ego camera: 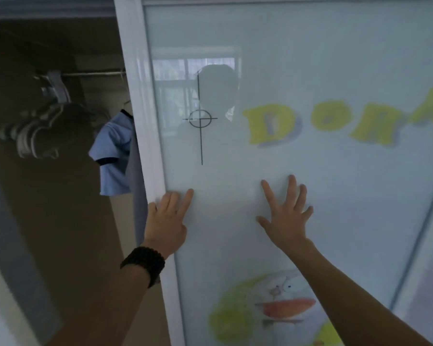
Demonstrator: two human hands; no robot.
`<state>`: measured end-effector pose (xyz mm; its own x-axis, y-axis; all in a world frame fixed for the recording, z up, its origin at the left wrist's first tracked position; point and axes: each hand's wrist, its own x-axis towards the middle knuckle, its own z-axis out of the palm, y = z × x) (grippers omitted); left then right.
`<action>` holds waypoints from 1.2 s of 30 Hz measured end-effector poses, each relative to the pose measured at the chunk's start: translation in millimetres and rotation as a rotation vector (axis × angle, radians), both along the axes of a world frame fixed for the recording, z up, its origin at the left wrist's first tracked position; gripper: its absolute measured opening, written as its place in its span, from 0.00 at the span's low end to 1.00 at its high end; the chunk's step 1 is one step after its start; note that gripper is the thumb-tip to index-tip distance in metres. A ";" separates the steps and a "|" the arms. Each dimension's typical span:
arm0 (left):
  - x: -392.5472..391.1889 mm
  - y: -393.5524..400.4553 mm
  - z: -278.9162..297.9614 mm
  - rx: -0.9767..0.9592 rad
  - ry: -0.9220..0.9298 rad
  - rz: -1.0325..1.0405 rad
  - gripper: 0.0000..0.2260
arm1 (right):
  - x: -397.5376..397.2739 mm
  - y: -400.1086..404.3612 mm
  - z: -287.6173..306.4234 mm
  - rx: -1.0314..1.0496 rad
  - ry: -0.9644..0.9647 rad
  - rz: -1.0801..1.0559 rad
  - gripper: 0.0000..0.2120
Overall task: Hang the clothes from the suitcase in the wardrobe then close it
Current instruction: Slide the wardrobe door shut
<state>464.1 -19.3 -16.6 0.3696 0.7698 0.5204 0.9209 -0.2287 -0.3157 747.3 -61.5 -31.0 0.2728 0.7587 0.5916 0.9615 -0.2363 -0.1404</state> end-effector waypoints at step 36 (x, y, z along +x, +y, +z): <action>-399.4 89.5 -45.1 -0.070 -0.405 -0.318 0.41 | -448.2 85.3 -2.9 -0.007 0.145 0.119 0.52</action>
